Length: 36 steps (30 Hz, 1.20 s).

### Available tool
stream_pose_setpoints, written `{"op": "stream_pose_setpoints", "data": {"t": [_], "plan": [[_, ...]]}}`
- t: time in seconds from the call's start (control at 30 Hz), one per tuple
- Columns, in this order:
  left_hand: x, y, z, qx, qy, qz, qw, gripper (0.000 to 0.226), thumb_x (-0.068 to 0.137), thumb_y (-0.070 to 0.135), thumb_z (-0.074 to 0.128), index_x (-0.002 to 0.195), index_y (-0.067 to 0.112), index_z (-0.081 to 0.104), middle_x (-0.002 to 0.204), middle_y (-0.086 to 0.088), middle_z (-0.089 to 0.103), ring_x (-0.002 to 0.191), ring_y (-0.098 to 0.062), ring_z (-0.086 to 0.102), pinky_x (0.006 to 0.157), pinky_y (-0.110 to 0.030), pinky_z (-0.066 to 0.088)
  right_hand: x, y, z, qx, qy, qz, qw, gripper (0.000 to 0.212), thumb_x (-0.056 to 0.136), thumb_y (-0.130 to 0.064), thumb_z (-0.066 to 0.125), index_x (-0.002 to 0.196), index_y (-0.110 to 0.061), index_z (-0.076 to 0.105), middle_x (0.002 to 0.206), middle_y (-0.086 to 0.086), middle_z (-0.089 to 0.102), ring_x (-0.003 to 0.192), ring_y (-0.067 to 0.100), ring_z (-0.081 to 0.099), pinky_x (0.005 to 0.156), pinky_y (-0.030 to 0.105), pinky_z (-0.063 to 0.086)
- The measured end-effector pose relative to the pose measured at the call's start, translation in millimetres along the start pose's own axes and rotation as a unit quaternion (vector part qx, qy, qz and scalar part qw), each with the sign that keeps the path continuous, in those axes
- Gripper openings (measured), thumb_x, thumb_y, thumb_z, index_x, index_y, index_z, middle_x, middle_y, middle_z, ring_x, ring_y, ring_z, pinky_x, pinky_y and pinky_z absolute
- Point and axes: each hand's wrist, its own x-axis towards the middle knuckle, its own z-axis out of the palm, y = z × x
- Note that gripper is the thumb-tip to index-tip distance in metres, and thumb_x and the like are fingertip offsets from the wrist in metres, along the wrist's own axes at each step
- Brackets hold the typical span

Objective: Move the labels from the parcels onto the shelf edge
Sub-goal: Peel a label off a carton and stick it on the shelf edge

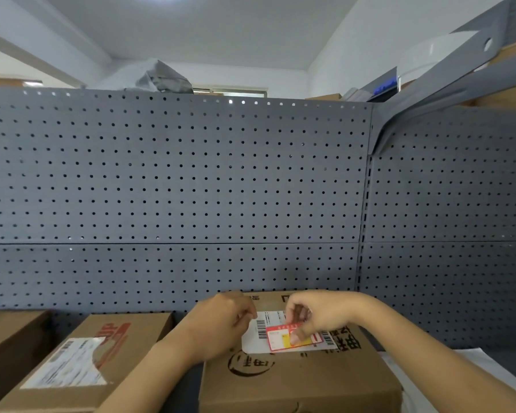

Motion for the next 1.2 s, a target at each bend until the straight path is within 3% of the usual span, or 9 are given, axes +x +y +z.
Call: {"op": "stream_pose_setpoints", "data": {"t": [0.07, 0.17, 0.33, 0.53, 0.67, 0.8, 0.9, 1.0, 1.2], "plan": [[-1, 0, -1, -0.001, 0.002, 0.003, 1.0, 0.019, 0.094, 0.033, 0.043, 0.104, 0.033, 0.059, 0.105, 0.015, 0.058, 0.089, 0.0, 0.053, 0.079, -0.025, 0.049, -3, 3, 3, 0.018, 0.038, -0.002, 0.999, 0.026, 0.077, -0.032, 0.076, 0.092, -0.035, 0.055, 0.104, -0.013, 0.057, 0.101, 0.009, 0.055, 0.091, 0.035, 0.049], [-4, 3, -4, -0.007, 0.014, 0.013, 1.0, 0.02, 0.095, 0.034, 0.043, 0.105, 0.031, 0.06, 0.104, 0.015, 0.059, 0.088, -0.001, 0.053, 0.077, -0.025, 0.049, -12, 4, 11, 0.038, 0.114, -0.018, 0.993, 0.017, 0.085, -0.024, 0.068, 0.09, -0.035, 0.056, 0.102, -0.011, 0.06, 0.096, 0.005, 0.057, 0.083, 0.027, 0.05], [-5, 18, -2, -0.016, 0.052, 0.062, 0.997, 0.02, 0.096, 0.031, 0.044, 0.106, 0.03, 0.061, 0.101, 0.016, 0.059, 0.086, 0.0, 0.051, 0.075, -0.019, 0.045, -34, -5, 24, 0.075, 0.219, -0.038, 0.972, 0.022, 0.093, -0.017, 0.057, 0.11, -0.031, 0.057, 0.098, -0.016, 0.06, 0.094, -0.003, 0.056, 0.069, 0.012, 0.042], [-16, 37, 0, -0.025, 0.089, 0.08, 0.993, 0.017, 0.095, 0.03, 0.045, 0.103, 0.029, 0.061, 0.096, 0.017, 0.058, 0.083, 0.0, 0.051, 0.071, -0.02, 0.045, -73, -16, 40, 0.031, 0.337, -0.042, 0.94, 0.018, 0.091, -0.02, 0.059, 0.102, -0.032, 0.066, 0.103, -0.019, 0.062, 0.098, -0.004, 0.055, 0.081, 0.016, 0.048], [-39, 55, -1, -0.012, 0.084, 0.077, 0.993, 0.016, 0.094, 0.028, 0.046, 0.101, 0.028, 0.061, 0.097, 0.013, 0.059, 0.087, -0.006, 0.054, 0.072, -0.027, 0.048, -103, -20, 58, -0.034, 0.378, -0.06, 0.923, 0.016, 0.09, -0.019, 0.06, 0.101, -0.029, 0.067, 0.09, -0.027, 0.052, 0.09, -0.013, 0.047, 0.07, 0.009, 0.036], [-66, 72, -9, 0.004, 0.091, 0.077, 0.993, 0.014, 0.093, 0.024, 0.048, 0.1, 0.024, 0.061, 0.097, 0.008, 0.059, 0.085, -0.013, 0.056, 0.069, -0.034, 0.05, -131, -20, 70, -0.106, 0.434, -0.097, 0.889, 0.014, 0.088, -0.016, 0.062, 0.098, -0.024, 0.068, 0.089, -0.022, 0.055, 0.082, -0.005, 0.041, 0.075, 0.02, 0.035], [-89, 86, -11, -0.005, 0.102, 0.063, 0.993, 0.014, 0.092, 0.021, 0.05, 0.099, 0.025, 0.061, 0.094, 0.01, 0.059, 0.081, -0.01, 0.056, 0.07, -0.031, 0.048, -152, -17, 82, -0.081, 0.453, -0.105, 0.882, 0.015, 0.086, -0.015, 0.064, 0.097, -0.024, 0.069, 0.087, -0.022, 0.056, 0.085, -0.001, 0.046, 0.079, 0.027, 0.043], [-114, 99, -2, 0.0, 0.092, 0.051, 0.994, 0.012, 0.09, 0.019, 0.051, 0.095, 0.023, 0.062, 0.09, 0.01, 0.059, 0.079, -0.011, 0.056, 0.068, -0.031, 0.048, -171, -17, 105, -0.049, 0.444, -0.119, 0.887, 0.016, 0.085, -0.015, 0.065, 0.097, -0.025, 0.069, 0.086, -0.032, 0.048, 0.082, -0.008, 0.046, 0.077, 0.017, 0.039], [-160, 107, 38, -0.013, 0.035, -0.014, 0.999, 0.014, 0.089, 0.02, 0.051, 0.095, 0.025, 0.063, 0.094, 0.01, 0.063, 0.082, -0.009, 0.058, 0.072, -0.03, 0.05, -169, -3, 167, 0.039, 0.333, -0.088, 0.938, 0.015, 0.088, -0.018, 0.063, 0.095, -0.031, 0.065, 0.093, -0.018, 0.066, 0.088, 0.0, 0.059, 0.076, 0.022, 0.052]]}}
